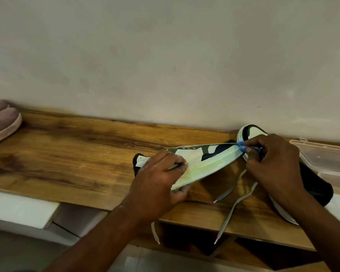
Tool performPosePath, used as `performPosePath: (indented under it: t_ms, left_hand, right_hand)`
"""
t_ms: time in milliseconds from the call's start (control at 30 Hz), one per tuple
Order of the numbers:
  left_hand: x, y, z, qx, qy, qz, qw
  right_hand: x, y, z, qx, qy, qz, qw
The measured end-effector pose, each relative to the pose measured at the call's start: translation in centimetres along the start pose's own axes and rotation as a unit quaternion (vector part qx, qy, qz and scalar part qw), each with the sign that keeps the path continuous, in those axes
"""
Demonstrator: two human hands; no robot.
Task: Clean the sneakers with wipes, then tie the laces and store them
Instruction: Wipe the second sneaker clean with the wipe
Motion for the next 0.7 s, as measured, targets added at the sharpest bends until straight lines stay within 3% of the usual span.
performPosePath:
  t_ms: [267,500,700]
  left_hand:
    - [1.3,-0.8,0.6,0.002,0.026,0.005,1.0]
    - [0.0,0.6,2.2,-0.035,0.103,-0.08,0.991]
    - [2.9,-0.7,2.2,0.011,0.045,-0.115,0.992]
  right_hand:
    - [-1.4,-0.5,-0.7,-0.02,0.031,-0.012,0.999]
    - [-1.8,0.0,-0.9,0.067,0.081,-0.054,0.993]
    - [-1.5,1.9,-0.5,0.104,0.12,-0.162,0.974]
Point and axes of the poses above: each hand's wrist, its own z-axis away from the middle knuckle, its own y-axis out of the palm, x = y × z, the point moved 2 cm from there along -z, towards the middle knuckle, and after that the axes turned 12 degrees about x, right-handed, at the moved point
